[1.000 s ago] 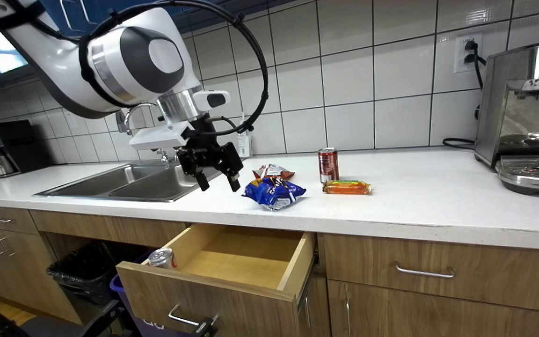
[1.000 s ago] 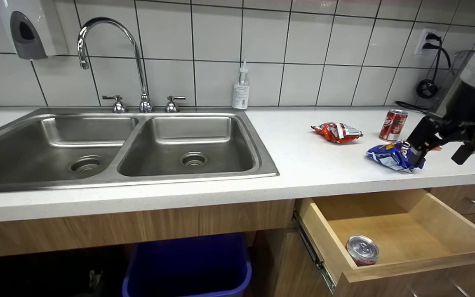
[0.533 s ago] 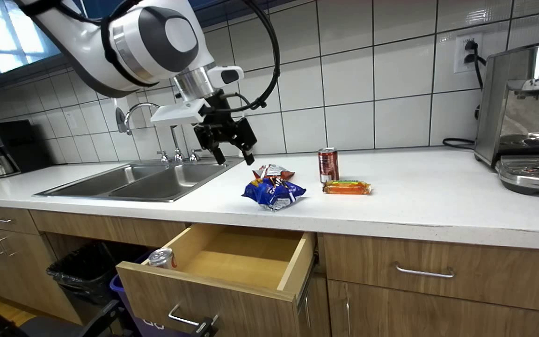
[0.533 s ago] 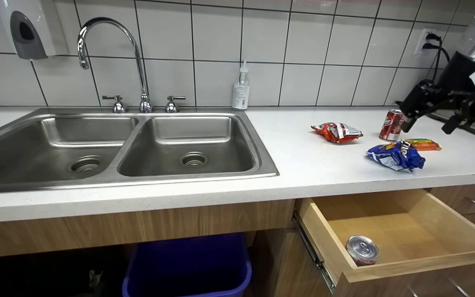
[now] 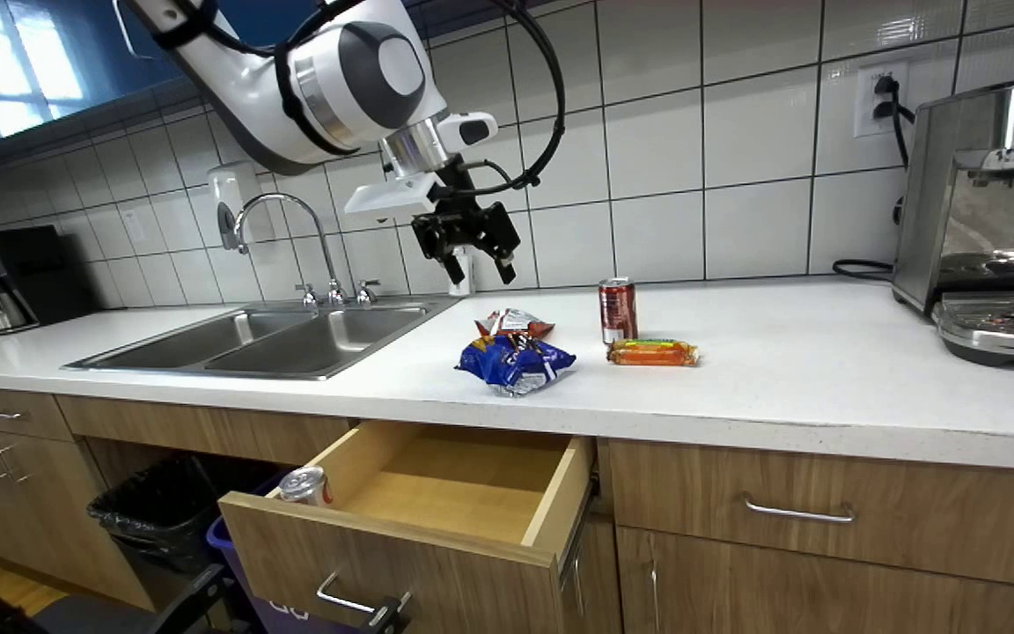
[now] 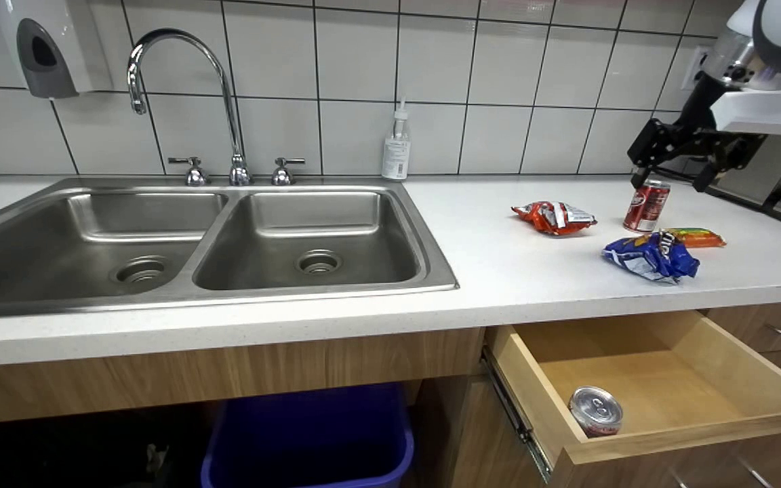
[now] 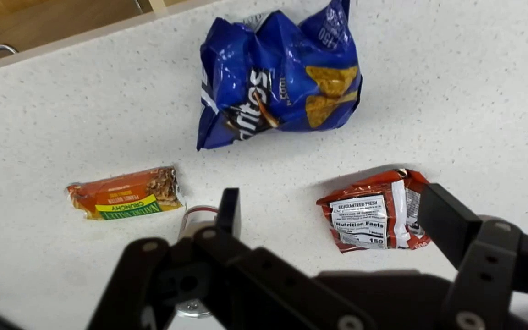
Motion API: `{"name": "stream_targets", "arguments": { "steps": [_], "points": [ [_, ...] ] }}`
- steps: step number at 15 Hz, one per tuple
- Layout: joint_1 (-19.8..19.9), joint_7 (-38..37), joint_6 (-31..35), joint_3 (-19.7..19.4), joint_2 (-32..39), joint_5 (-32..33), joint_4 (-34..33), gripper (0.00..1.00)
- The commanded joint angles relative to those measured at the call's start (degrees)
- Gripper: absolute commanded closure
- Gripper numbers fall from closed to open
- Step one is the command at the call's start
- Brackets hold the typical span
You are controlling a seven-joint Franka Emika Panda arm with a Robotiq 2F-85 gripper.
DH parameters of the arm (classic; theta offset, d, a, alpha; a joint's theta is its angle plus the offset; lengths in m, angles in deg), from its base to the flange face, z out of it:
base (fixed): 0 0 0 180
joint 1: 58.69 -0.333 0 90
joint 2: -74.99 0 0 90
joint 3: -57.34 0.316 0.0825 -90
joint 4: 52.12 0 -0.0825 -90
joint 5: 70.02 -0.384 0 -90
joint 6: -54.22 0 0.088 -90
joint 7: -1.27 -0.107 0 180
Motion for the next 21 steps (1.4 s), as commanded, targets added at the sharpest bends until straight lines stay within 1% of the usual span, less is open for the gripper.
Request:
{"name": "stream_targets", "arguments": {
  "steps": [1,8,12,16,21],
  "points": [
    [0.1,-2.3,-2.4,-0.2,6.2,-0.6,-7.6,0.00],
    [-0.8,-2.3,-4.8,-1.9,15.6,-4.2,-16.8,0.00],
    [-1.4,-2.2,-6.8,-2.5,20.2,-5.7,-20.7,0.00],
    [-1.7,-2.0,-8.8,-3.2,23.2,-5.9,-22.5,0.00],
    [-2.3,-1.8,-10.7,-3.4,25.2,-5.7,-22.9,0.00]
  ]
}}
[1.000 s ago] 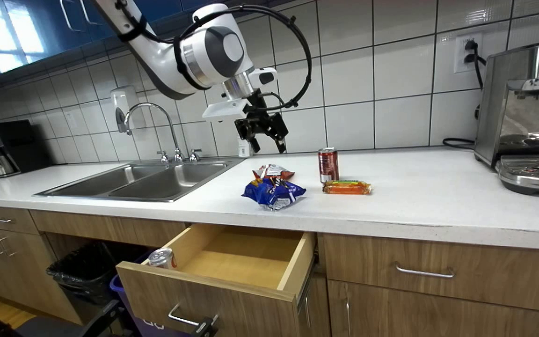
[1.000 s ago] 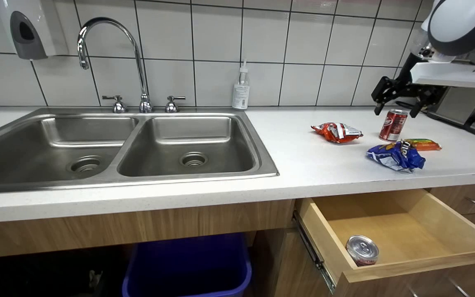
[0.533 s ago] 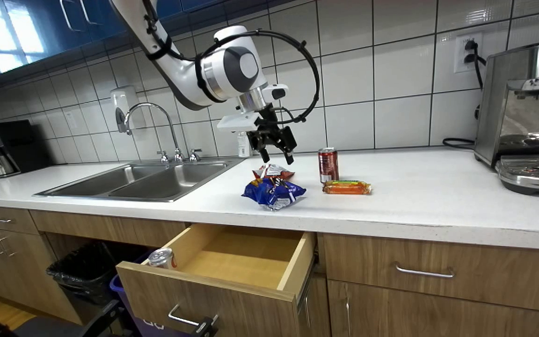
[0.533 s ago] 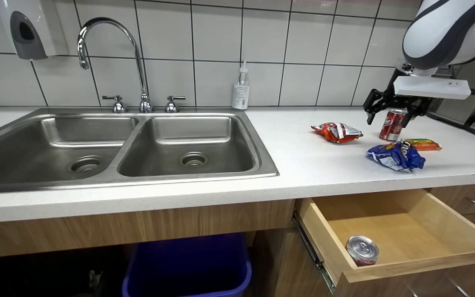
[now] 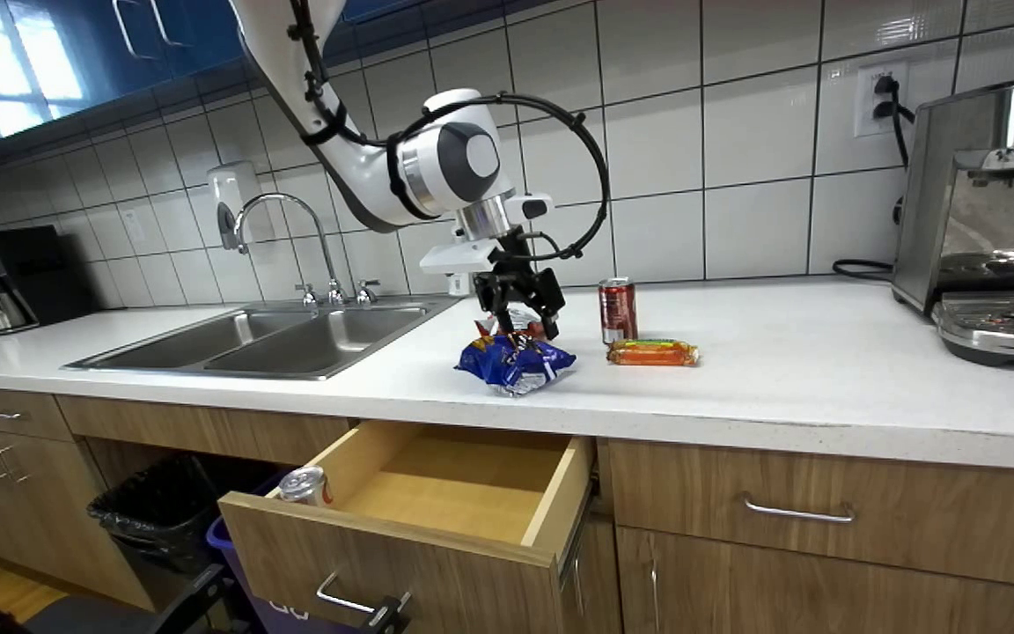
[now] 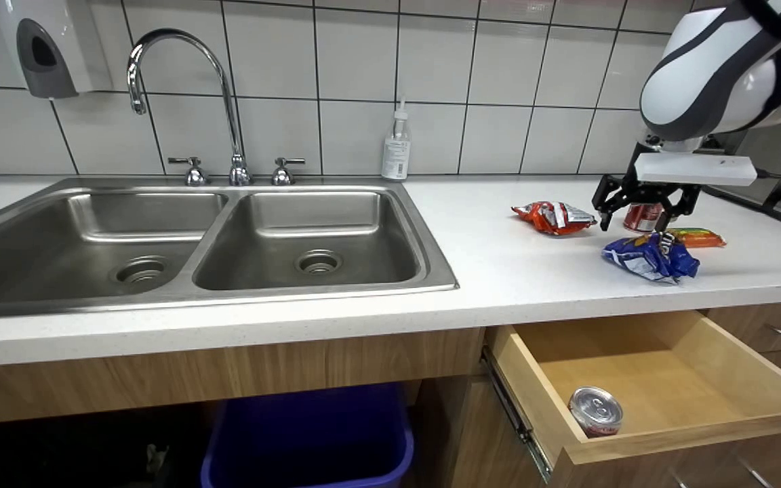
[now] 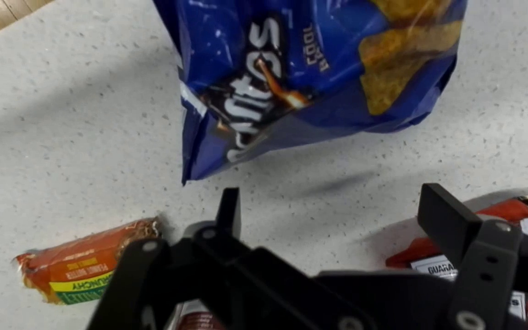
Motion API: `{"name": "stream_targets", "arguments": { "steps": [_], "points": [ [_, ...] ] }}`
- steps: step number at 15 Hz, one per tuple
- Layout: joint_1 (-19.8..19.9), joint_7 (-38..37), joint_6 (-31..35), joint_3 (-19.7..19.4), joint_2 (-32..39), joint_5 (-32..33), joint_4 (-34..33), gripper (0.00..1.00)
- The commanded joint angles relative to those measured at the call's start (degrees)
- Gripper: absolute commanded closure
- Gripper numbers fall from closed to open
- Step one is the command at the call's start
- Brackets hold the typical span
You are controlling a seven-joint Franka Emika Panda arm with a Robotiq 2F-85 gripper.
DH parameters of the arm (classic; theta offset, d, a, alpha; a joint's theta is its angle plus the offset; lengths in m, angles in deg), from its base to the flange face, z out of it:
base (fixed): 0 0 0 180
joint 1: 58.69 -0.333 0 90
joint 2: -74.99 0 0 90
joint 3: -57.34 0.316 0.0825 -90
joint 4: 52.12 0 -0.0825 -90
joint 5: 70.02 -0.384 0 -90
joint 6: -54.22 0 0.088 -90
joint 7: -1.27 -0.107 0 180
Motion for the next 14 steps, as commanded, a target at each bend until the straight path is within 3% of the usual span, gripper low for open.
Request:
{"name": "stream_targets", "arguments": {
  "steps": [1,14],
  "points": [
    [-1.3,0.0,-3.4,-0.7,1.5,-0.8,-1.9,0.00],
    [-1.9,0.6,-3.7,-1.1,-2.6,0.0,6.0,0.00]
  ]
}}
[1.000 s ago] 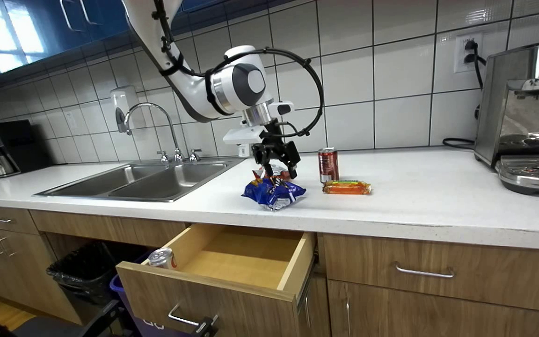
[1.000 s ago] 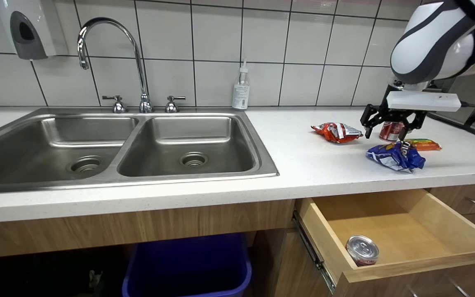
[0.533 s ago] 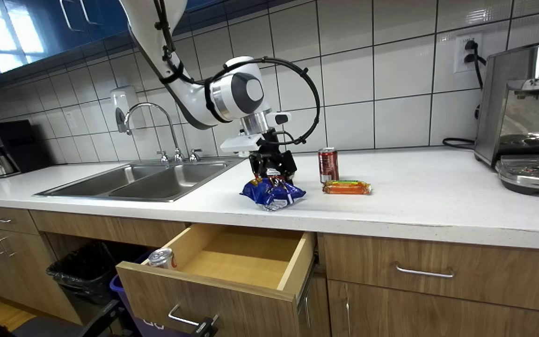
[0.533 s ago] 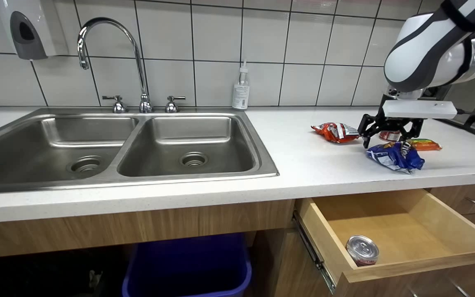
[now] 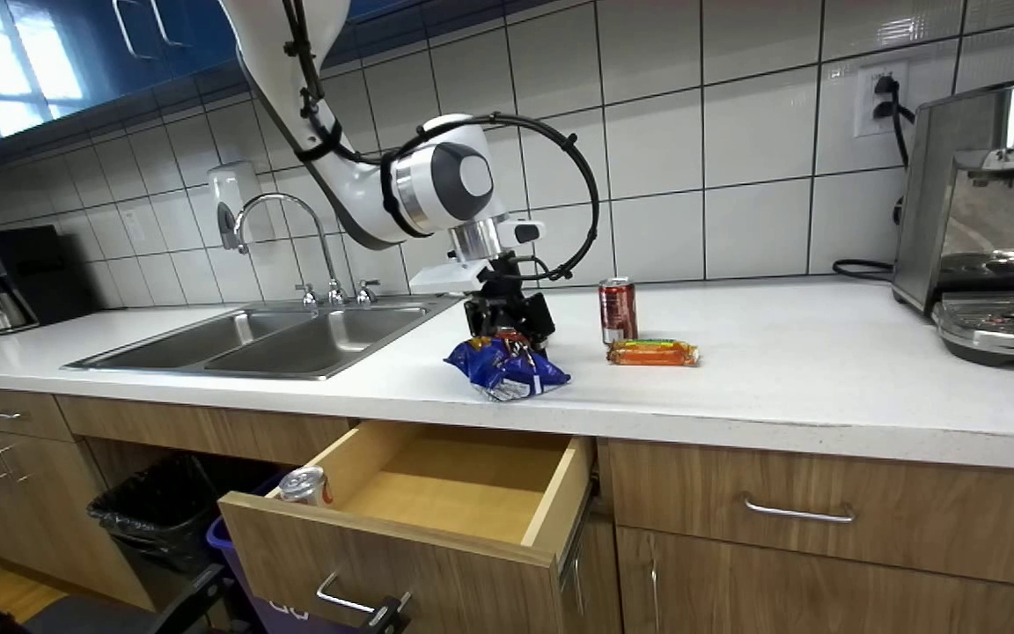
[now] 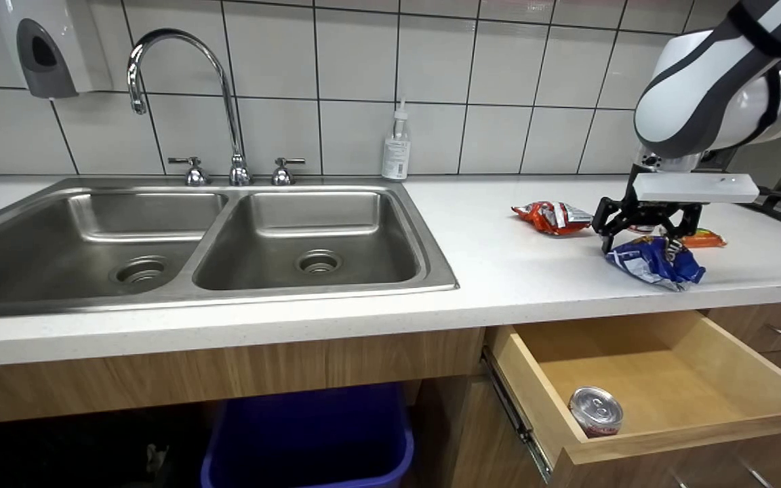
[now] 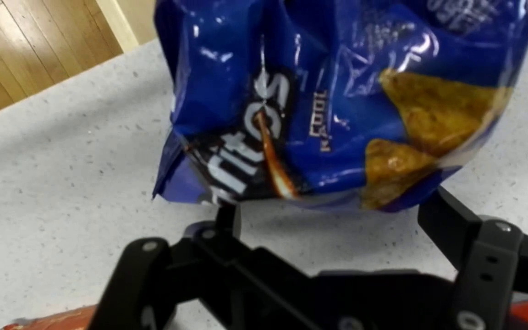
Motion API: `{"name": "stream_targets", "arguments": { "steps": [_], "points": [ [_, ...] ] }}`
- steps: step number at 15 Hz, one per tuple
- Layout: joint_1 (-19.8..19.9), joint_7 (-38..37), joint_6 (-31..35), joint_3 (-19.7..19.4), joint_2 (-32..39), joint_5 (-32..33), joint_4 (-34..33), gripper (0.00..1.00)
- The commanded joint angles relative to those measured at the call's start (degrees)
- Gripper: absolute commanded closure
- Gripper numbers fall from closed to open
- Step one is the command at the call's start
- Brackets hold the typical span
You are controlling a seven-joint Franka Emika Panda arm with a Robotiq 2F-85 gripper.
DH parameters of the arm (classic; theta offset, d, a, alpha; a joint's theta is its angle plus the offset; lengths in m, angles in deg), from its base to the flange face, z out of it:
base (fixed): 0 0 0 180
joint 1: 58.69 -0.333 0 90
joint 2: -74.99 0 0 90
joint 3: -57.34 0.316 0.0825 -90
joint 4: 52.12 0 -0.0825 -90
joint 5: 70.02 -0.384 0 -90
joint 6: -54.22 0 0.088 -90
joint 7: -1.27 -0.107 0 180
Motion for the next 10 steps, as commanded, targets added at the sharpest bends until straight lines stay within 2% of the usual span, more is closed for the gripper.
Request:
{"name": "stream_targets", "arguments": {
  "steps": [1,10],
  "points": [
    [-0.9,0.6,-0.6,-1.0,-4.2,0.2,5.1,0.00],
    [-1.1,0.2,0.5,-1.4,-13.5,2.4,17.7,0.00]
  ]
}}
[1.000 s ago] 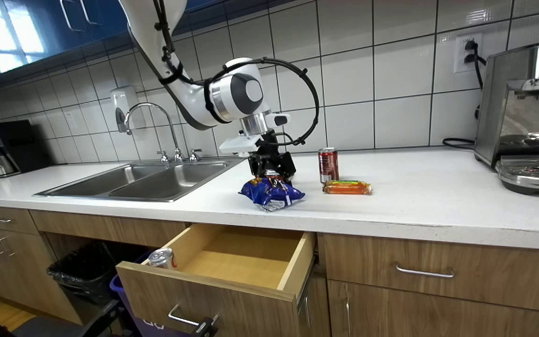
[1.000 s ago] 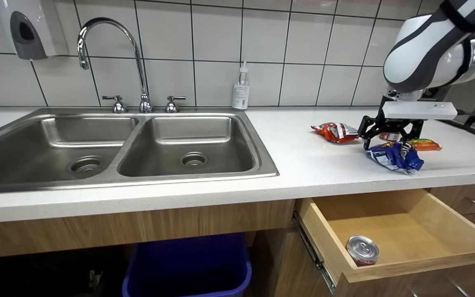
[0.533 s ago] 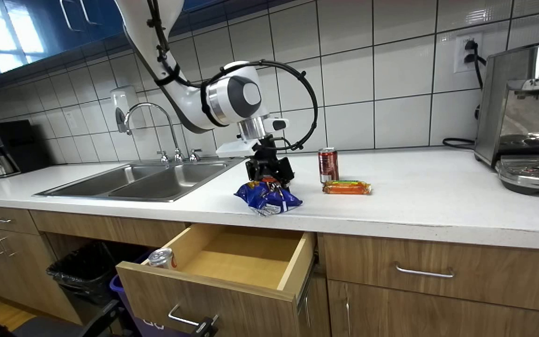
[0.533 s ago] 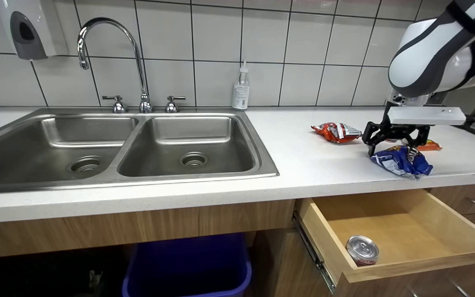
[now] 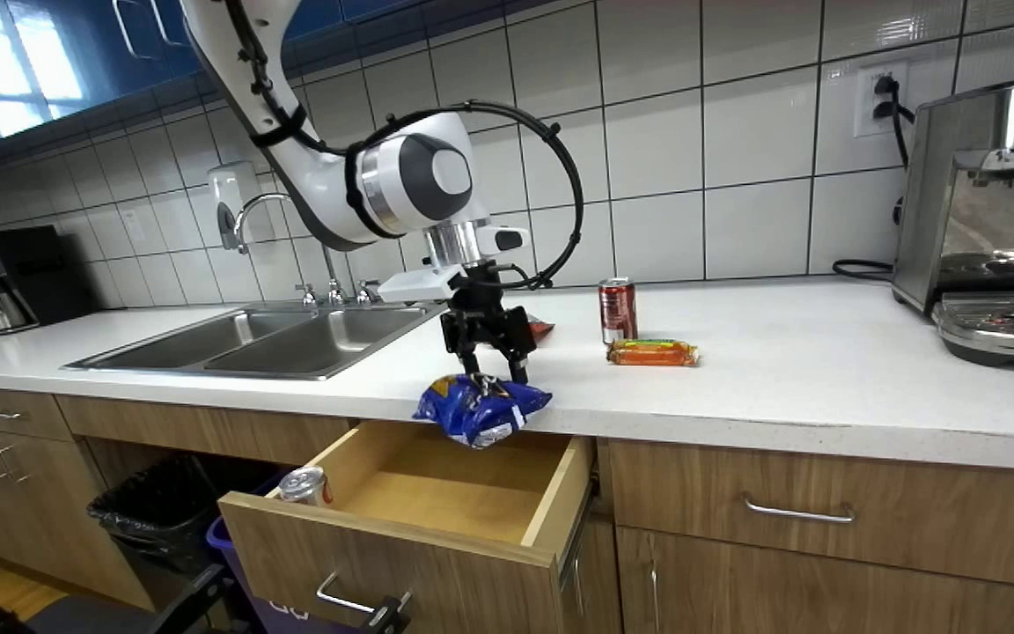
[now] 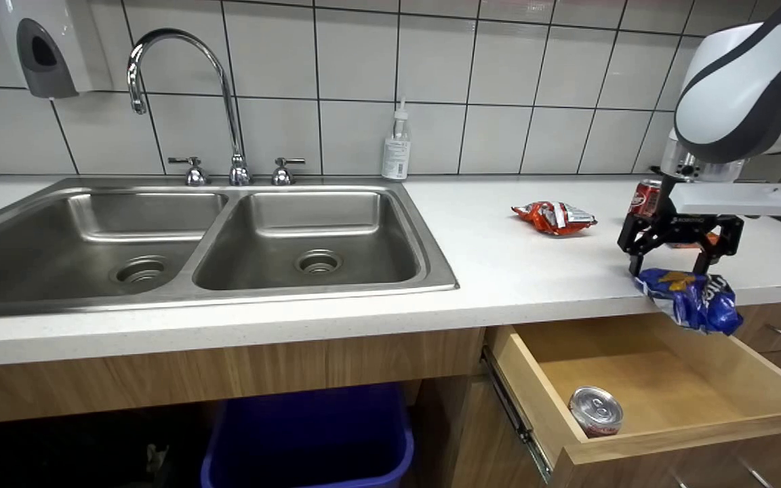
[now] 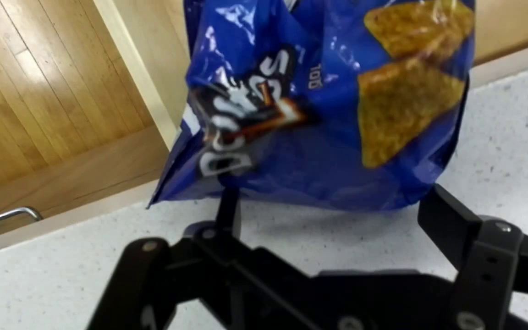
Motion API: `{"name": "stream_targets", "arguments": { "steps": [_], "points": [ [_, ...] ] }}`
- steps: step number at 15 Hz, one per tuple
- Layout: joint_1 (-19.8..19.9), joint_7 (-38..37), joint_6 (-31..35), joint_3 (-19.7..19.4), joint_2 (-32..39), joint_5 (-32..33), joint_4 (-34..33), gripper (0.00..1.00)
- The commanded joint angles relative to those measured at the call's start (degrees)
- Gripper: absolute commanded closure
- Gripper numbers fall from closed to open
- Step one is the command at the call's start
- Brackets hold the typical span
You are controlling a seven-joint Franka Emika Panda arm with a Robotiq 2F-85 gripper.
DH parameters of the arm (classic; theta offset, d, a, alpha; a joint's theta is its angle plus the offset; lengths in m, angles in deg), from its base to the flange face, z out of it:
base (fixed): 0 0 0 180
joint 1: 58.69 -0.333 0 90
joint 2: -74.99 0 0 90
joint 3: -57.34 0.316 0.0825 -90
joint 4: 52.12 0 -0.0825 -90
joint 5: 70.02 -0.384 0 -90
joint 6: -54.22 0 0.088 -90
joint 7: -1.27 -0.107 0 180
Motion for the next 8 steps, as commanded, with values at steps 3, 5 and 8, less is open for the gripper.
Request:
{"name": "stream_targets", "arguments": {
  "steps": [3,5,8],
  "points": [
    [-0.7,-0.4,0.5,-0.8,-8.8,3.5,9.8,0.00],
    [-0.5,-0.6,0.5,-0.6,-10.9,4.7,12.0,0.00],
    [0.0,-0.7,0.3,-0.2,-13.5,5.8,14.2,0.00]
  ]
}}
